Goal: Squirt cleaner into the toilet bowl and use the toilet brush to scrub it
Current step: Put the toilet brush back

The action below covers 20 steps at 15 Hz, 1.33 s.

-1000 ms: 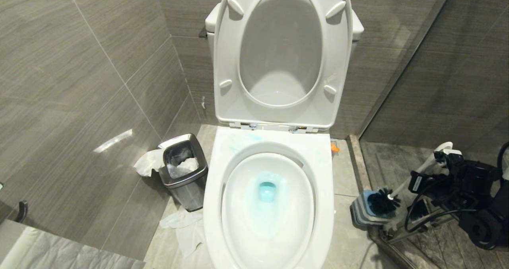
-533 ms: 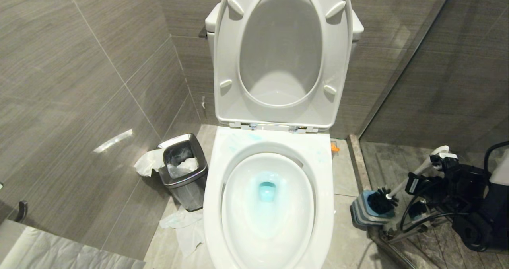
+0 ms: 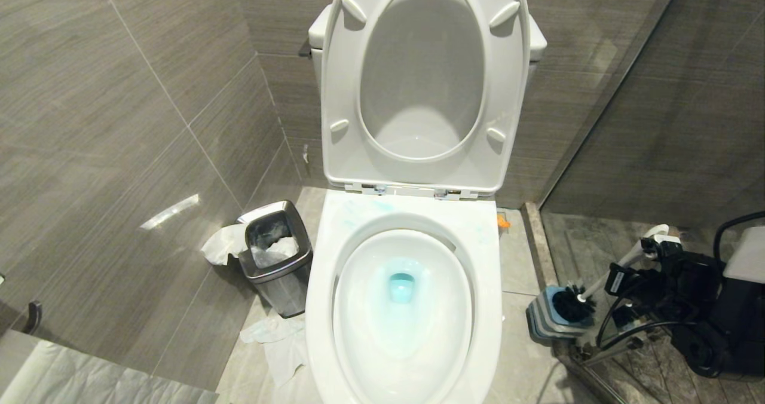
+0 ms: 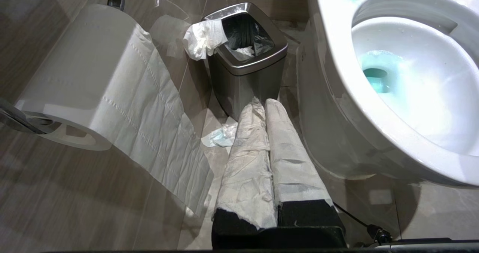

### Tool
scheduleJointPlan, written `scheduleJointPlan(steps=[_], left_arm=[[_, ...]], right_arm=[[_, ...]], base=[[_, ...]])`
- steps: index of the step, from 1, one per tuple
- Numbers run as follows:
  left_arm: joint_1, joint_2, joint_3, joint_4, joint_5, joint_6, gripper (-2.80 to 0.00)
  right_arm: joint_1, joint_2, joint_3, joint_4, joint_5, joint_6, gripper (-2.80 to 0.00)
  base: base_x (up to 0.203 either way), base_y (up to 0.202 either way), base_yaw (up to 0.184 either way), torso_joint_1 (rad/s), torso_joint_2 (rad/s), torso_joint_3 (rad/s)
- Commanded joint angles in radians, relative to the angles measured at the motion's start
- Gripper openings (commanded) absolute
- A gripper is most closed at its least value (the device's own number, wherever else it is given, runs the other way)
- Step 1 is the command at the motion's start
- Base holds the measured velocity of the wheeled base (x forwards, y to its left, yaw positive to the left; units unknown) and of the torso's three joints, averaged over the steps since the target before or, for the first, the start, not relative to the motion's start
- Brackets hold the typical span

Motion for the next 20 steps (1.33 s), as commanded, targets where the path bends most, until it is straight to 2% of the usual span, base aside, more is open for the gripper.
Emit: scheduleJointPlan(steps=[1, 2, 3, 20], left_arm=[[-0.001, 0.001, 0.002, 0.000, 0.000, 0.000, -2.80], [-0.001, 0.001, 0.002, 0.000, 0.000, 0.000, -2.80], [-0.001, 0.001, 0.002, 0.000, 0.000, 0.000, -2.80], [-0.001, 0.001, 0.002, 0.000, 0.000, 0.000, -2.80]], right_arm=[[-0.001, 0.013, -0.008, -0.006, -0.002, -0.002, -2.80], [-0.001, 0.015, -0.011, -0.006, -0.002, -0.002, -2.80], [-0.002, 0.023, -0.014, -0.008, -0.004, -0.002, 0.00], [-0.009, -0.001, 0.013, -0.029, 0.006, 0.000, 0.00]], base=[[0.000, 0.000, 0.000, 0.000, 0.00, 0.000], [0.000, 0.000, 0.000, 0.000, 0.00, 0.000], [0.000, 0.000, 0.000, 0.000, 0.00, 0.000], [0.000, 0.000, 0.000, 0.000, 0.00, 0.000]])
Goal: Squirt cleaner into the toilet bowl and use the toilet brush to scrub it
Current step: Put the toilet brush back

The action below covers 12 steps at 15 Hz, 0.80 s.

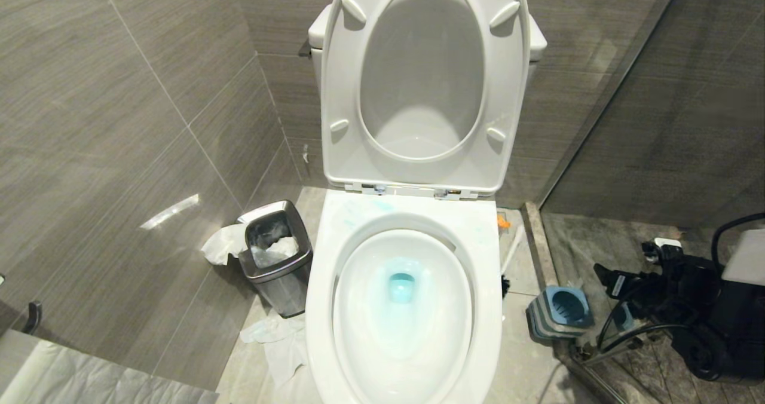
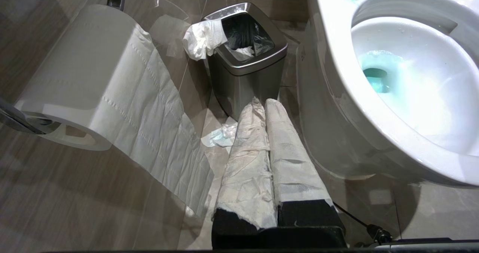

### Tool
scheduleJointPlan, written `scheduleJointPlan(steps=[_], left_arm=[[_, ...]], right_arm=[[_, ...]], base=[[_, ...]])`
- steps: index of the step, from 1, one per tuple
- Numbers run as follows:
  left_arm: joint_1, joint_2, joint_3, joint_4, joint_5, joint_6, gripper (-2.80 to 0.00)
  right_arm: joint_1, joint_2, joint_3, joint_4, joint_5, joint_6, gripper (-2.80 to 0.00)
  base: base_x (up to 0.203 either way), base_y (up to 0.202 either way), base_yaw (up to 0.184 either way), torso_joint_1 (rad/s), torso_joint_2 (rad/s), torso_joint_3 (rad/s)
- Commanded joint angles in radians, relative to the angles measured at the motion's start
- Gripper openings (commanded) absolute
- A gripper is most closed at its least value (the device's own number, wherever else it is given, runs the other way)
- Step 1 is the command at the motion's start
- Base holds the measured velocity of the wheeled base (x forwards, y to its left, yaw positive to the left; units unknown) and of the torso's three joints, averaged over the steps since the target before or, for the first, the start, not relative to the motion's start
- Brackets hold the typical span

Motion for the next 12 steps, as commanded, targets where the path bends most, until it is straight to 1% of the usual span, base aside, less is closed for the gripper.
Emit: scheduleJointPlan(steps=[1, 8, 11, 12], left_arm=[[0.001, 0.001, 0.002, 0.000, 0.000, 0.000, -2.80], [0.001, 0.001, 0.002, 0.000, 0.000, 0.000, -2.80], [0.001, 0.001, 0.002, 0.000, 0.000, 0.000, -2.80], [0.001, 0.001, 0.002, 0.000, 0.000, 0.000, -2.80]], right_arm=[[0.002, -0.024, 0.006, -0.008, 0.000, 0.000, 0.00], [0.006, -0.079, 0.001, 0.045, 0.001, 0.000, 0.00], [0.022, -0.142, 0.002, 0.123, 0.006, 0.007, 0.00], [0.044, -0.165, 0.003, 0.162, 0.007, 0.018, 0.00]], base=[[0.000, 0.000, 0.000, 0.000, 0.00, 0.000], [0.000, 0.000, 0.000, 0.000, 0.00, 0.000], [0.000, 0.000, 0.000, 0.000, 0.00, 0.000], [0.000, 0.000, 0.000, 0.000, 0.00, 0.000]])
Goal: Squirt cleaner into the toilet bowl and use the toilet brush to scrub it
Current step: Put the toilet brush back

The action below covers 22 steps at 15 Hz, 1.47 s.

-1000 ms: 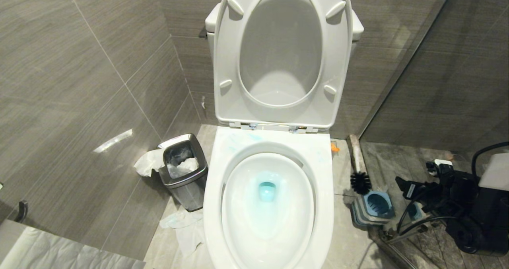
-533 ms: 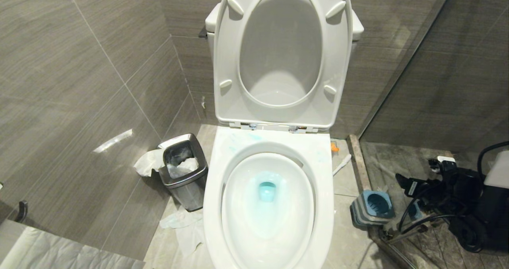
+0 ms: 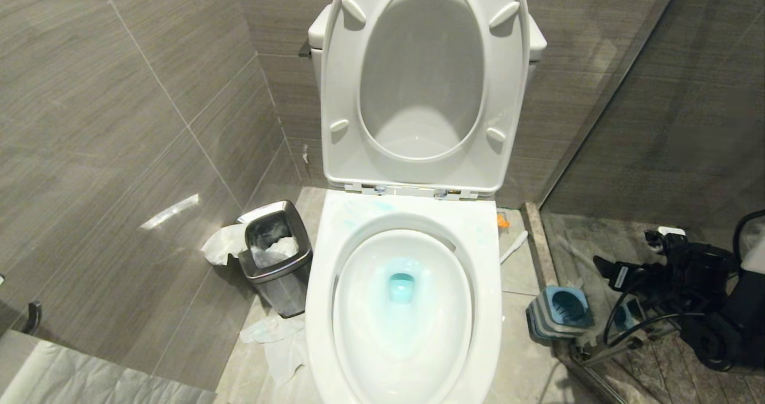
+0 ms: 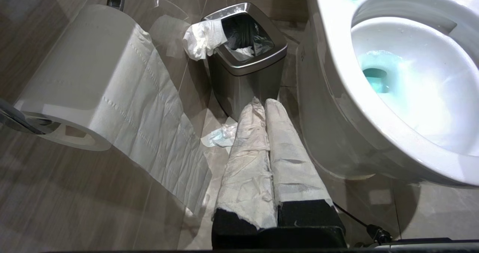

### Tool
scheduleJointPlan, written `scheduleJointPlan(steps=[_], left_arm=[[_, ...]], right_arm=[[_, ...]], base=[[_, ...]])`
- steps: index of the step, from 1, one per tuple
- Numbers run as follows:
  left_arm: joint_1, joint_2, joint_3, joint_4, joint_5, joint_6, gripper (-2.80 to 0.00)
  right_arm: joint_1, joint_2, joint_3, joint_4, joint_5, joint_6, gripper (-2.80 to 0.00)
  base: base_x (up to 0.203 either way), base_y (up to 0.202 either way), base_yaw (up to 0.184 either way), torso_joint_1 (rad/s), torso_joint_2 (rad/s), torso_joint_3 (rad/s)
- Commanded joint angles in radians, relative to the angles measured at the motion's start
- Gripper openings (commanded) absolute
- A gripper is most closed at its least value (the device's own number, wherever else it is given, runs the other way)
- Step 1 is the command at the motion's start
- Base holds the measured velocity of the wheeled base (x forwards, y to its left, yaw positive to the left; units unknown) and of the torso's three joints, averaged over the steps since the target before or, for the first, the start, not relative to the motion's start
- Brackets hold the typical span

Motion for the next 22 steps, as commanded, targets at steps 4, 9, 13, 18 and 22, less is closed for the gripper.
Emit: scheduleJointPlan(steps=[4, 9, 13, 18, 22], left_arm=[[-0.001, 0.001, 0.002, 0.000, 0.000, 0.000, -2.80], [-0.001, 0.001, 0.002, 0.000, 0.000, 0.000, -2.80], [-0.001, 0.001, 0.002, 0.000, 0.000, 0.000, -2.80], [-0.001, 0.001, 0.002, 0.000, 0.000, 0.000, -2.80], [-0.001, 0.001, 0.002, 0.000, 0.000, 0.000, -2.80]], right_arm=[[0.108, -0.178, -0.012, 0.214, 0.000, 0.121, 0.00], [0.176, -0.325, -0.026, 0.382, 0.002, 0.185, 0.00], [0.209, -0.343, -0.033, 0.415, 0.002, 0.194, 0.00], [0.237, -0.339, -0.122, 0.524, -0.087, 0.205, 0.00], [0.249, -0.348, -0.208, 0.663, -0.200, 0.214, 0.00]], base=[[0.000, 0.000, 0.000, 0.000, 0.00, 0.000], [0.000, 0.000, 0.000, 0.000, 0.00, 0.000], [0.000, 0.000, 0.000, 0.000, 0.00, 0.000], [0.000, 0.000, 0.000, 0.000, 0.00, 0.000], [0.000, 0.000, 0.000, 0.000, 0.00, 0.000]])
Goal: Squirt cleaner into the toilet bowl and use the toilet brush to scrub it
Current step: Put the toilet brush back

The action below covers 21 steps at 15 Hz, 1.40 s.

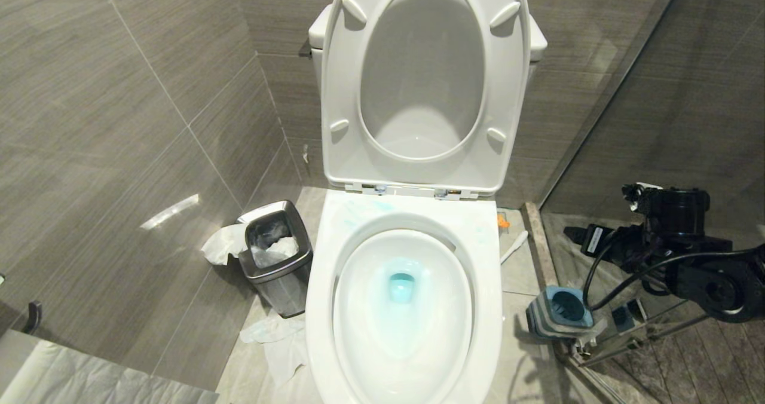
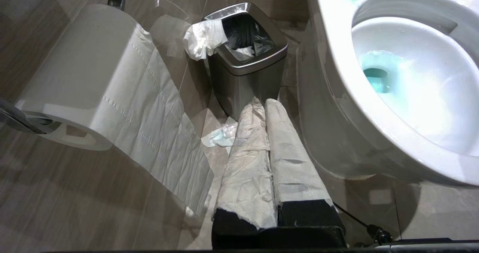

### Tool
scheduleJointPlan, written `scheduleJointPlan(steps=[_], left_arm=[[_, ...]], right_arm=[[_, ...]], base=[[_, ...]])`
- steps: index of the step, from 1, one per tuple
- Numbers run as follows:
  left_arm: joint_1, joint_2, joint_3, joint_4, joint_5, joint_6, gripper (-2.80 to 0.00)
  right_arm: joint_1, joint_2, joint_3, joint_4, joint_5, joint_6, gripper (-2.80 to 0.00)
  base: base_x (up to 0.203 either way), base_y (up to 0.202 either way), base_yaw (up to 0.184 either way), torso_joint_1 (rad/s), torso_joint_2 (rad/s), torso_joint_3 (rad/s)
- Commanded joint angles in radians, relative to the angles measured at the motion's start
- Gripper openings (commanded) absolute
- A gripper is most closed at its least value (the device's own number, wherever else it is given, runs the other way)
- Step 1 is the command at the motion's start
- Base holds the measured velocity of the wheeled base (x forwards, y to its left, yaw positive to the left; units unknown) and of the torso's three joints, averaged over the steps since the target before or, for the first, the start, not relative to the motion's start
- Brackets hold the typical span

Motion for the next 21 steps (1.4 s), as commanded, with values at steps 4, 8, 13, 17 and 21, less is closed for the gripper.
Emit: scheduleJointPlan(steps=[4, 8, 13, 17, 21], left_arm=[[-0.001, 0.001, 0.002, 0.000, 0.000, 0.000, -2.80], [-0.001, 0.001, 0.002, 0.000, 0.000, 0.000, -2.80], [-0.001, 0.001, 0.002, 0.000, 0.000, 0.000, -2.80], [-0.001, 0.001, 0.002, 0.000, 0.000, 0.000, -2.80], [-0.001, 0.001, 0.002, 0.000, 0.000, 0.000, -2.80]], right_arm=[[0.005, -0.016, -0.105, 0.191, -0.009, 0.035, 0.00], [0.015, 0.077, -0.231, 0.198, -0.032, 0.125, 0.00], [0.021, 0.241, -0.450, 0.338, -0.086, 0.334, 0.00], [0.009, 0.338, -0.727, 0.619, -0.100, 0.504, 0.00], [-0.030, 0.412, -0.850, 0.714, -0.102, 0.481, 0.00]], base=[[0.000, 0.000, 0.000, 0.000, 0.00, 0.000], [0.000, 0.000, 0.000, 0.000, 0.00, 0.000], [0.000, 0.000, 0.000, 0.000, 0.00, 0.000], [0.000, 0.000, 0.000, 0.000, 0.00, 0.000], [0.000, 0.000, 0.000, 0.000, 0.00, 0.000]])
